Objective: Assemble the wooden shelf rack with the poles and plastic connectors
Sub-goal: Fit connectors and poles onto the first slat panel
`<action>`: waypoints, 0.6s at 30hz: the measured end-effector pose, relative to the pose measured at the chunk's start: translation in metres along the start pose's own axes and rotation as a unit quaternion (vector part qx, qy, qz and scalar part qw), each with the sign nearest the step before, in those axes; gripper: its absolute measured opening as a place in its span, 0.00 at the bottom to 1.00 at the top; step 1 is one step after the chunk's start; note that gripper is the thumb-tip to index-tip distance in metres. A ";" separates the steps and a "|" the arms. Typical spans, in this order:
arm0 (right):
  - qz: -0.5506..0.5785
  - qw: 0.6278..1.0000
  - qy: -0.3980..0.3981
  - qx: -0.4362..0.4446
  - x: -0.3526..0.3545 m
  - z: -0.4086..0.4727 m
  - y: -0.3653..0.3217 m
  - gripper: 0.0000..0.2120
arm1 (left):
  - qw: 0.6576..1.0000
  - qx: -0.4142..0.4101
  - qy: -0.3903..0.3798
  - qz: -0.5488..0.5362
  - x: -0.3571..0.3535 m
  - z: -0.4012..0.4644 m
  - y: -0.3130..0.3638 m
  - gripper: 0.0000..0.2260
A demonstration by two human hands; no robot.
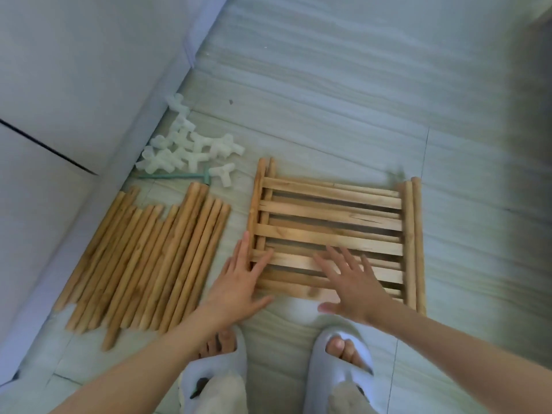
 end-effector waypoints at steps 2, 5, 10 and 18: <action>-0.034 0.999 0.035 -0.006 -0.023 0.000 0.000 0.48 | 0.998 -0.001 -0.026 0.053 -0.013 -0.002 -0.001 0.45; -0.032 0.992 0.119 -0.024 -0.021 0.004 0.001 0.49 | 0.994 0.001 -0.026 0.103 -0.012 0.006 -0.006 0.44; -0.033 0.985 0.167 -0.010 -0.015 0.037 0.028 0.50 | 0.992 -0.018 -0.001 0.124 0.012 0.048 -0.009 0.39; -0.035 0.984 0.172 -0.043 0.045 0.106 0.086 0.42 | 0.979 -0.012 0.007 0.204 0.065 0.145 -0.021 0.38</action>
Point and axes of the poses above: each hand's wrist, its own z-axis towards the middle knuckle, its own x-axis out of the back of the hand, y = z × x, the point moved 8 cm from there along z, towards the middle knuckle, and after that the axes turned 14 degrees about -x, right-handed, at the moved point
